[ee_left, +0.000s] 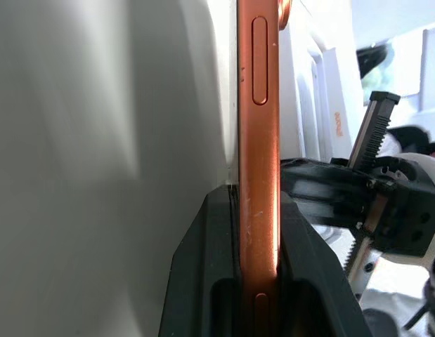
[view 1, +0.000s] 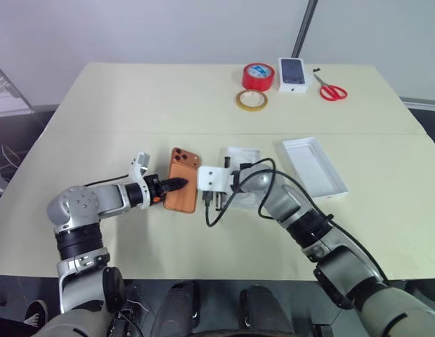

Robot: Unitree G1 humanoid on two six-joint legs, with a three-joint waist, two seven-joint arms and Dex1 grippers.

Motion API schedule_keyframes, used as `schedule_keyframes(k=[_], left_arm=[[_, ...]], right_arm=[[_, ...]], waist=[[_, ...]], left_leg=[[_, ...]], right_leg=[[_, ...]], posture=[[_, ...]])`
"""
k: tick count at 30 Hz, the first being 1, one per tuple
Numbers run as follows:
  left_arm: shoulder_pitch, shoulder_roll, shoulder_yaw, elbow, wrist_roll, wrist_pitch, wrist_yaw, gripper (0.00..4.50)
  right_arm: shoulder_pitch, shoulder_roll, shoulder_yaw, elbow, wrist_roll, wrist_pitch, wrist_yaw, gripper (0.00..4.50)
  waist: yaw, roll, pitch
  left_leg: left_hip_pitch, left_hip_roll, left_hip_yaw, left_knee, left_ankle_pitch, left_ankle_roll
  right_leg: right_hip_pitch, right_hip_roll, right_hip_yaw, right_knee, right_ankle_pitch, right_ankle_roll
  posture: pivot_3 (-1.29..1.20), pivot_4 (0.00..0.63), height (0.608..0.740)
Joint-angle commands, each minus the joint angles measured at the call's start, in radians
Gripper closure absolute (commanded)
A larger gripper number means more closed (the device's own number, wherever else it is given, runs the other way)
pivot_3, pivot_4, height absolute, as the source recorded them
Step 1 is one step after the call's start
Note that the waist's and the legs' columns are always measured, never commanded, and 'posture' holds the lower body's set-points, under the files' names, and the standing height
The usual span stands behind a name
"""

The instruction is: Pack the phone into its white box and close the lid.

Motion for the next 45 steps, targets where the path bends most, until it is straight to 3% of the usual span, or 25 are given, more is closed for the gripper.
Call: schedule_keyframes(k=[1,2,5,9,16,29,32,35,36,45], left_arm=[[0.01,-0.031,0.072,-0.004,-0.033,0.001,0.018,4.47],[0.016,-0.044,0.091,-0.023,-0.043,-0.007,0.025,4.47],[0.01,-0.058,0.143,-0.032,-0.091,0.043,0.009,4.5],[0.002,-0.071,0.176,-0.018,-0.095,0.062,0.026,4.5],[0.001,-0.083,0.148,-0.037,-0.097,0.011,0.019,4.5],[-0.005,-0.088,0.115,-0.016,-0.103,-0.073,0.028,4.5],[-0.005,-0.087,0.094,-0.028,-0.099,-0.078,0.025,4.5],[-0.036,-0.107,0.12,-0.024,-0.113,-0.082,0.05,4.5],[-0.051,-0.115,0.133,-0.021,-0.121,-0.081,0.06,4.5],[-0.201,-0.24,0.268,-0.021,-0.226,-0.049,0.243,4.5]], right_arm=[[0.007,0.032,-0.157,-0.153,0.227,0.033,0.06,4.5],[0.019,0.026,-0.199,-0.194,0.315,0.109,0.111,4.5],[0.079,-0.06,-0.239,-0.301,0.425,0.185,0.215,3.68],[0.187,-0.214,-0.221,-0.405,0.406,0.092,0.283,1.71],[0.32,-0.377,-0.201,-0.409,0.321,-0.109,0.297,1.71],[0.336,-0.351,-0.179,-0.333,0.271,-0.161,0.221,1.71],[0.344,-0.362,-0.168,-0.32,0.256,-0.164,0.223,2.57],[0.345,-0.363,-0.162,-0.321,0.255,-0.164,0.229,4.13],[0.343,-0.36,-0.162,-0.326,0.257,-0.158,0.228,4.46],[0.319,-0.278,-0.13,-0.418,0.268,-0.076,0.185,4.46]], waist=[[0.0,0.0,0.001],[0.001,0.0,0.001],[0.008,-0.004,0.003],[0.006,-0.004,0.004],[0.003,-0.005,0.006],[0.005,-0.006,0.006],[0.005,-0.006,0.006],[0.007,-0.006,0.006],[0.007,-0.006,0.006],[0.005,-0.007,0.007]], left_leg=[[-0.002,0.0,0.0,0.0,0.001,-0.001],[-0.002,0.001,0.0,0.0,0.001,-0.001],[-0.003,0.001,0.0,0.0,-0.001,0.002],[-0.003,0.0,-0.001,0.0,-0.003,0.0],[-0.003,0.001,0.0,-0.004,-0.002,-0.002],[-0.003,0.001,0.0,-0.005,0.001,-0.001],[-0.003,0.001,0.0,-0.005,0.001,-0.001],[-0.003,0.001,0.0,-0.005,0.001,-0.001],[-0.003,0.001,0.0,-0.005,0.001,-0.001],[-0.003,0.001,0.0,-0.004,0.003,-0.004]], right_leg=[[-0.001,0.0,0.0,0.0,0.0,0.0],[-0.002,0.0,0.0,0.0,0.0,0.0],[-0.001,0.0,-0.001,-0.001,0.0,0.0],[-0.001,-0.001,-0.001,-0.003,0.0,0.0],[-0.002,0.0,0.0,-0.004,0.0,0.0],[-0.002,0.0,0.0,-0.005,0.0,0.0],[-0.002,0.0,0.0,-0.005,0.0,0.0],[-0.002,0.0,0.0,-0.005,0.0,0.0],[-0.002,0.0,0.0,-0.005,0.0,0.0],[-0.002,0.001,-0.001,-0.005,0.0,0.0]], posture=[[0.0,0.15,0.728],[0.0,0.15,0.728],[0.0,0.15,0.728],[0.0,0.15,0.728],[0.0,0.15,0.728],[0.0,0.15,0.728],[0.0,0.15,0.728],[0.0,0.15,0.728],[0.0,0.15,0.728],[0.0,0.15,0.728]])
